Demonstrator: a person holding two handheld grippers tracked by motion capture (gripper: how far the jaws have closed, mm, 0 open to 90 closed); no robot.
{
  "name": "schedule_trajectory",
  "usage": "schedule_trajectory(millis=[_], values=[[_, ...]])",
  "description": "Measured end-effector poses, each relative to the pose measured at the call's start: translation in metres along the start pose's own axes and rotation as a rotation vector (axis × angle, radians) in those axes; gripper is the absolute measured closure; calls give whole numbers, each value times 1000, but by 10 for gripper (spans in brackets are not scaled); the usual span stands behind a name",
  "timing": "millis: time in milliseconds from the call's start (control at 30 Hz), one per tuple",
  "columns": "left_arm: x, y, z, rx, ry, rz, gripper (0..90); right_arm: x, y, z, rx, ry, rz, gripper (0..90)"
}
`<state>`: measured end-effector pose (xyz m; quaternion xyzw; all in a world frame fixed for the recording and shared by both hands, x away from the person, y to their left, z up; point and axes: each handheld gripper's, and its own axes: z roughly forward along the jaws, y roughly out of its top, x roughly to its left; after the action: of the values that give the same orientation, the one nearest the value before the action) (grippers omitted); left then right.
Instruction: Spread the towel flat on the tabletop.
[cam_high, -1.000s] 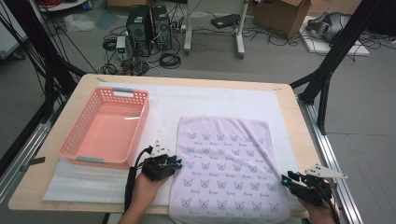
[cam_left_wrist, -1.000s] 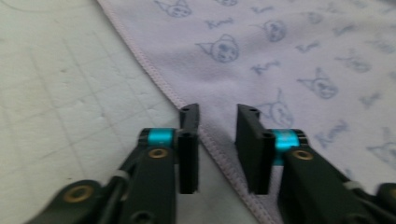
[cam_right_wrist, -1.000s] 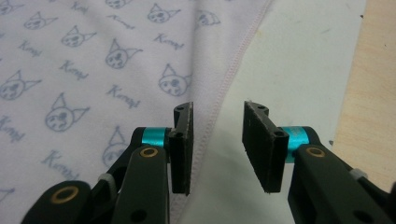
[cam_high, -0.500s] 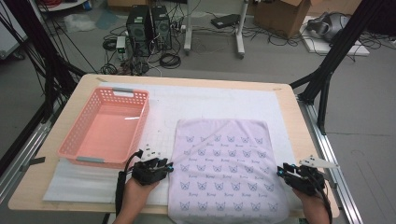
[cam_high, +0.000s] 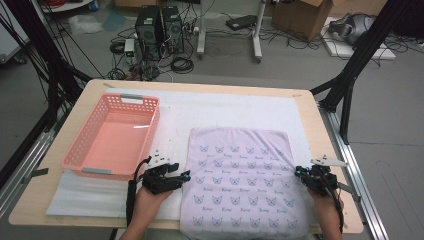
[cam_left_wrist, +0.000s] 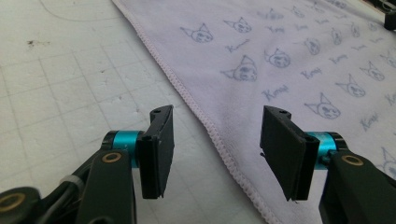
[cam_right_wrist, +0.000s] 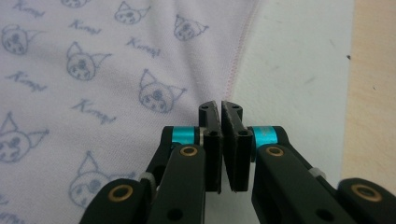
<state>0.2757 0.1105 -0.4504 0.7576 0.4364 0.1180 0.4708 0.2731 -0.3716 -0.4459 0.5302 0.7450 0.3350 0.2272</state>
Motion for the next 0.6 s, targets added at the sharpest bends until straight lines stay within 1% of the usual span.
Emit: schedule_trajectory(millis=[33,67,100,133,167,233,300,333,367,400,433,467,500,533,567,600], values=[[0,1,1,0,1,-4,449,0,-1,-1,-4,-2,6,727],[1,2,3,0,0,-1,450,-1,-1,-1,-16,0,3,663],[2,4,6,-3,7,-3,452,-2,-2,-2,-28,17,3,664],[3,6,8,-1,12,-1,453,-3,-3,-3,-38,31,-5,646],[4,9,14,0,24,-6,455,-4,-3,-3,-43,40,-4,645],[7,18,23,5,34,0,455,-9,2,0,-46,55,-1,637],[9,26,31,-18,50,15,463,-14,8,5,-57,67,-2,636],[10,31,37,-16,68,28,464,-16,11,9,-50,71,1,635],[12,35,41,-26,93,31,460,-18,15,14,-40,69,-7,633],[15,37,45,-44,103,30,466,-19,18,18,-35,68,-13,633],[18,41,51,-26,107,25,483,-19,21,22,-30,69,-17,633],[21,45,56,-2,118,15,480,-20,24,26,-33,76,-17,633],[23,48,61,5,120,13,480,-20,27,29,-34,82,-19,634],[24,49,65,-4,132,17,485,-19,30,32,-30,80,-23,634],[25,52,70,25,144,8,502,-19,32,35,-25,79,-30,634],[27,54,74,55,142,9,504,-19,34,39,-20,78,-39,635]])
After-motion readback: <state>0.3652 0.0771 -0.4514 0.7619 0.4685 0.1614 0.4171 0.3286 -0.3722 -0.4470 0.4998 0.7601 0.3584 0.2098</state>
